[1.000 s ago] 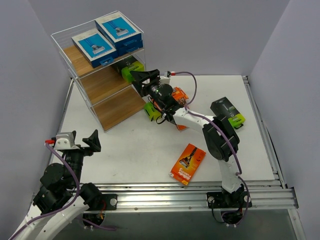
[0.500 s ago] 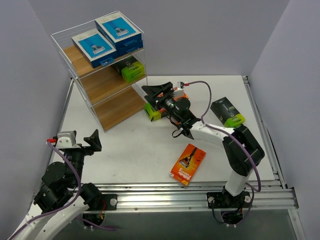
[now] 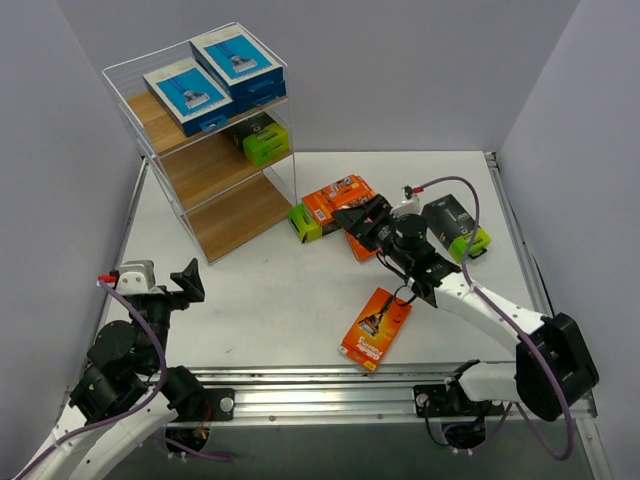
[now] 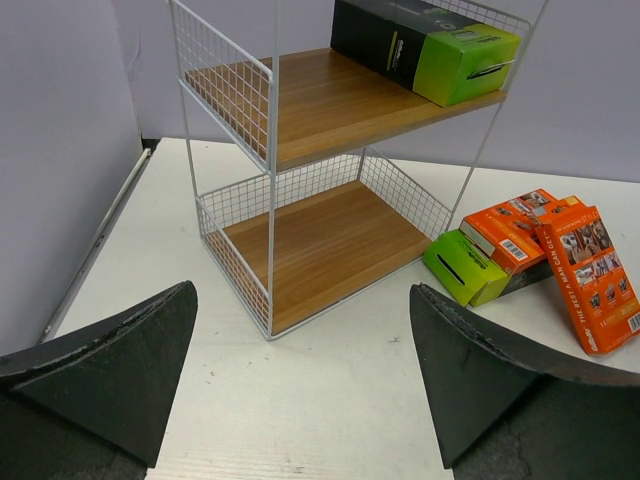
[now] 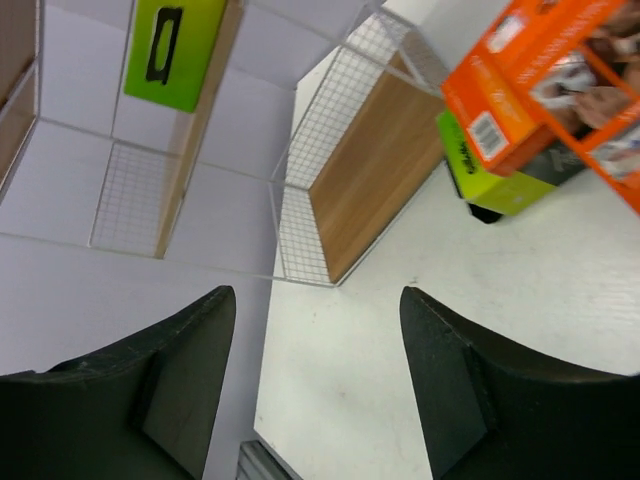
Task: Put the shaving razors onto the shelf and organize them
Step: Grab a shaving razor with the right arm
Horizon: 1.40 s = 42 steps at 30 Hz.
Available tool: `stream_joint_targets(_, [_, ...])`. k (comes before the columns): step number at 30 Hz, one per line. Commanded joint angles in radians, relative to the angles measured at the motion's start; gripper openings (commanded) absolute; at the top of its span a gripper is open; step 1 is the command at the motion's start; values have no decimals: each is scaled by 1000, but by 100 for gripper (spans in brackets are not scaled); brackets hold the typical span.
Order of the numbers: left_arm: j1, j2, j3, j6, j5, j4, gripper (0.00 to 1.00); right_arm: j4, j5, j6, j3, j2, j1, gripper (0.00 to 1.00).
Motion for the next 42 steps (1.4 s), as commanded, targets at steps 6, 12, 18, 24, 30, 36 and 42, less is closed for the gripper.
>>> stream_joint_targets(6, [3,13,25,16,14,22,96,-41,82,6,-217,-138,-76,42])
stream_joint_targets(12, [3,-12,14,22,14,28,96,190,215,117,-254,2,49,38])
stream_joint_targets(18, [0,-4,11,21,37,35,96,361,316,205,-159,253,157,34])
stream_joint_targets(24, [-3,-18,3,19,46,44,96,516,358,287,-3,511,206,21])
stream_joint_targets(30, [-17,-22,5,18,54,44,96,552,396,357,152,680,237,20])
stream_joint_targets(36, [-31,-32,2,16,46,47,96,467,468,402,289,769,261,22])
stream_joint_targets(42, [-49,-41,2,15,43,47,96,363,519,480,387,845,278,24])
